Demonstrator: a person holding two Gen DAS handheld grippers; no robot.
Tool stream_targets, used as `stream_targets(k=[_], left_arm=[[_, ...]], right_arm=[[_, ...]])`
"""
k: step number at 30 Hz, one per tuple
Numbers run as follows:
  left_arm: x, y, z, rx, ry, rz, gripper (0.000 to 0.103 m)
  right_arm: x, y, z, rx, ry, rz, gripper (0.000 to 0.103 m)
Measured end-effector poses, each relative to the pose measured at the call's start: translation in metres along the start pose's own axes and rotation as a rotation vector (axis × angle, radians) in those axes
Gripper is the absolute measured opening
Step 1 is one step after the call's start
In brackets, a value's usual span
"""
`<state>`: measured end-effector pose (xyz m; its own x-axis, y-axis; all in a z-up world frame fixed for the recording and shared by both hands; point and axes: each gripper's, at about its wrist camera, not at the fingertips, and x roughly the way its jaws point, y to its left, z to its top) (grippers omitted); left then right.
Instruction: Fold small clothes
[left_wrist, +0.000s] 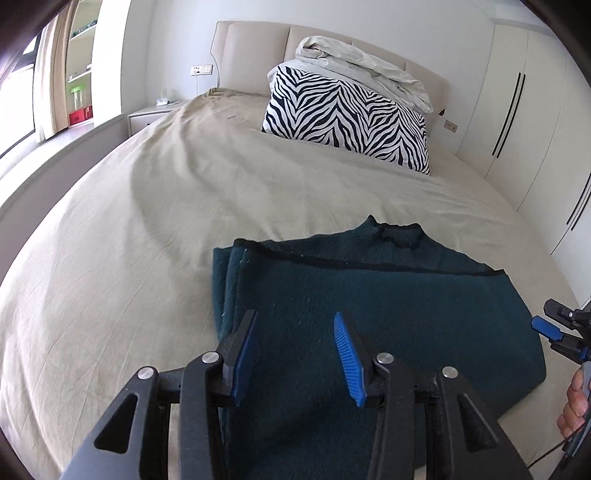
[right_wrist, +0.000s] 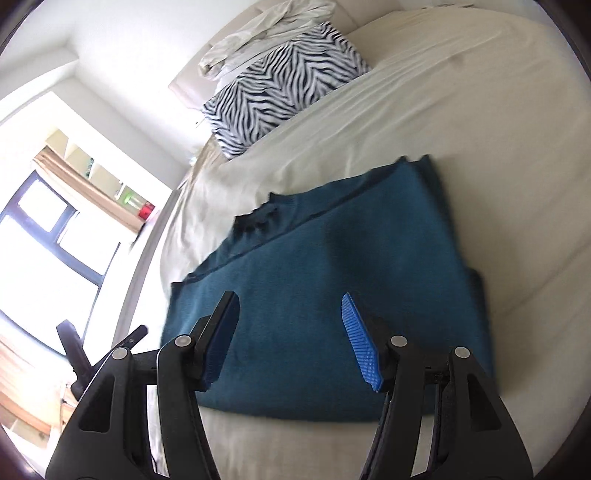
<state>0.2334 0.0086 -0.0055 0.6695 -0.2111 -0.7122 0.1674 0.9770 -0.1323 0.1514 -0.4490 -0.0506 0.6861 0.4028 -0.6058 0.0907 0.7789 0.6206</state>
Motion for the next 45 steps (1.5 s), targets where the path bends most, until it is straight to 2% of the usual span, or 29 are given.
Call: stream_targets(k=[5,8,10,11,12,13,17,18,20,22,25,26,29,32,34,36,38,41,45], left_arm=[[0.058,-0.015,0.021,0.074,0.028,0.074,0.046],[0.093,-0.003,0.016,0.065,0.096,0.108,0.049],[0.1,0.011,0.009,0.021,0.061,0.051,0.055],[0.1,0.014,0.008,0.006,0.049,0.032,0.055],[0.099,0.015,0.008,0.002,0.044,0.027,0.055],[0.099,0.013,0.008,0.008,0.044,0.03,0.056],[0.1,0.011,0.006,0.021,0.034,0.029,0.06],[0.1,0.011,0.005,0.022,0.03,0.028,0.06],[0.1,0.01,0.004,0.027,0.025,0.029,0.061],[0.101,0.01,0.003,0.032,0.025,0.031,0.062],[0.101,0.006,0.002,0.047,0.021,0.046,0.063],[0.101,0.005,0.001,0.051,0.02,0.05,0.063],[0.101,0.005,0.001,0.052,0.019,0.051,0.064],[0.101,0.005,0.001,0.053,0.019,0.051,0.064],[0.101,0.005,0.001,0.054,0.019,0.052,0.064],[0.101,0.005,0.001,0.053,0.019,0.051,0.064],[0.101,0.005,0.0,0.053,0.018,0.049,0.064],[0.099,0.005,-0.001,0.051,0.015,0.047,0.064],[0.098,0.005,-0.002,0.049,0.012,0.044,0.064]], right_arm=[[0.097,0.035,0.015,0.056,0.097,0.142,0.057],[0.139,0.035,0.021,0.099,0.124,0.154,0.057],[0.152,0.021,0.023,0.099,0.086,0.109,0.049],[0.154,0.01,0.026,0.127,0.069,0.142,0.044],[0.153,-0.003,0.03,0.154,0.054,0.163,0.032],[0.15,-0.019,0.034,0.181,0.035,0.156,0.026],[0.123,-0.079,0.05,0.302,-0.086,0.157,0.024],[0.115,-0.091,0.053,0.325,-0.11,0.144,0.02],[0.099,-0.106,0.059,0.345,-0.157,0.098,0.02],[0.082,-0.114,0.063,0.354,-0.191,0.002,0.021],[0.063,-0.11,0.059,0.373,-0.204,-0.066,0.024],[0.057,-0.102,0.055,0.357,-0.193,-0.05,0.025],[0.051,-0.051,0.031,0.278,-0.109,0.099,0.025],[0.078,0.015,-0.014,0.128,0.052,0.18,0.025],[0.101,0.045,-0.049,0.078,0.17,0.236,0.025],[0.12,0.057,-0.077,0.075,0.252,0.256,0.025],[0.134,0.057,-0.099,0.06,0.321,0.231,0.025],[0.121,0.037,-0.102,0.11,0.288,0.269,0.025],[0.083,-0.014,-0.082,0.22,0.154,0.199,0.024]])
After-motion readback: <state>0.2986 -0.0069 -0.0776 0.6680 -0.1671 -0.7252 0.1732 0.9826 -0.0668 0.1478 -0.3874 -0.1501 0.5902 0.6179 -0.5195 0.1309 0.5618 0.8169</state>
